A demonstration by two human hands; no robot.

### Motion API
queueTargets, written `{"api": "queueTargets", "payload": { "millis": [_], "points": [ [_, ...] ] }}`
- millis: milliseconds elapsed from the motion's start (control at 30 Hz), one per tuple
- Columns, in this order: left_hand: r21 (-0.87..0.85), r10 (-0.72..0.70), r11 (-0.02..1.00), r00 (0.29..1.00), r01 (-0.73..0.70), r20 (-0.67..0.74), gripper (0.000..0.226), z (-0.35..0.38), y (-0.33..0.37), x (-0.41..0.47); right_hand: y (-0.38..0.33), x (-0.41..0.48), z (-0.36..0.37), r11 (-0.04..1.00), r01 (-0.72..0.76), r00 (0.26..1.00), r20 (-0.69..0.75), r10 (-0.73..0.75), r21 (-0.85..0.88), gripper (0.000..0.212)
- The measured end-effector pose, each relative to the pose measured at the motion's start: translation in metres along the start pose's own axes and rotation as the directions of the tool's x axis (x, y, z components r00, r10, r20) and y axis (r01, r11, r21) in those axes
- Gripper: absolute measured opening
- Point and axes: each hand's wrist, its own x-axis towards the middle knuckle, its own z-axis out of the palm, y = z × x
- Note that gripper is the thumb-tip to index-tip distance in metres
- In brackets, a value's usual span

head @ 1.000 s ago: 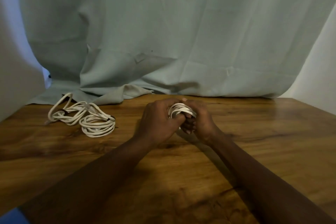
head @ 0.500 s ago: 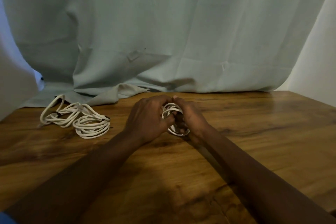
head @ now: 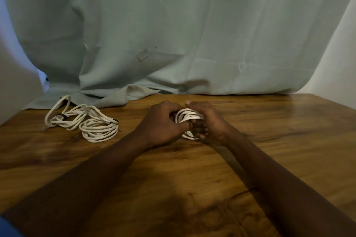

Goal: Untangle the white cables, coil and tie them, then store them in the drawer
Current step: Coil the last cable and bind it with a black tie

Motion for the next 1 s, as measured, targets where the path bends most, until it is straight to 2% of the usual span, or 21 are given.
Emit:
{"api": "queueTargets", "payload": {
  "millis": [100, 233, 333, 400, 467, 533, 600, 700, 800, 900, 1000],
  "points": [
    [-0.155, -0.001, 0.988, 0.990, 0.024, 0.143, 0.028, -0.006, -0.005, 0.001, 0.002, 0.001, -0.003, 0.997, -0.011, 1.000, -0.028, 0.009, -0.071, 0.044],
    [-0.391, -0.057, 0.904, 0.956, 0.173, 0.289, 0.028, -0.014, -0.013, 0.004, 0.003, 0.003, -0.003, 0.996, 0.001, 0.998, -0.066, -0.007, -0.086, 0.047],
    [-0.408, -0.068, 0.889, 0.942, 0.207, 0.329, 0.040, -0.016, -0.009, 0.004, 0.002, 0.003, -0.001, 0.992, 0.000, 0.994, -0.105, -0.014, -0.129, 0.047],
    [-0.392, -0.068, 0.901, 0.953, 0.185, 0.294, 0.041, -0.013, -0.005, 0.003, 0.001, 0.002, 0.000, 0.994, -0.029, 0.994, -0.105, 0.018, -0.104, 0.042],
    [-0.408, -0.074, 0.897, 0.969, 0.167, 0.234, 0.032, -0.009, -0.006, 0.003, 0.000, 0.003, -0.001, 0.998, -0.067, 0.995, -0.076, 0.067, 0.002, 0.039],
    [-0.434, -0.074, 0.889, 0.982, 0.143, 0.172, 0.029, -0.007, -0.008, 0.005, 0.000, 0.006, 0.000, 0.991, -0.090, 0.993, -0.063, 0.097, 0.097, 0.041],
    [-0.451, -0.063, 0.886, 0.991, 0.108, 0.114, 0.030, -0.006, -0.009, 0.007, 0.004, 0.010, 0.003, 0.990, -0.074, 0.993, -0.087, 0.084, 0.119, 0.043],
    [-0.431, -0.078, 0.898, 0.996, 0.084, 0.033, 0.022, -0.003, -0.011, 0.007, 0.008, 0.016, 0.007, 0.999, 0.010, 0.977, -0.210, -0.017, -0.032, 0.040],
    [-0.395, -0.111, 0.913, 0.994, 0.101, -0.002, 0.017, 0.000, -0.012, 0.007, 0.007, 0.016, 0.008, 0.982, 0.082, 0.963, -0.240, -0.122, -0.170, 0.032],
    [-0.484, -0.183, 0.855, 0.982, 0.186, 0.054, 0.031, 0.003, -0.010, 0.007, 0.006, 0.015, 0.006, 0.932, 0.181, 0.933, -0.244, -0.264, -0.314, 0.035],
    [-0.511, -0.223, 0.823, 0.968, 0.248, 0.110, 0.037, 0.002, -0.010, 0.008, 0.007, 0.016, 0.004, 0.924, 0.165, 0.941, -0.226, -0.253, -0.346, 0.047]
  ]
}}
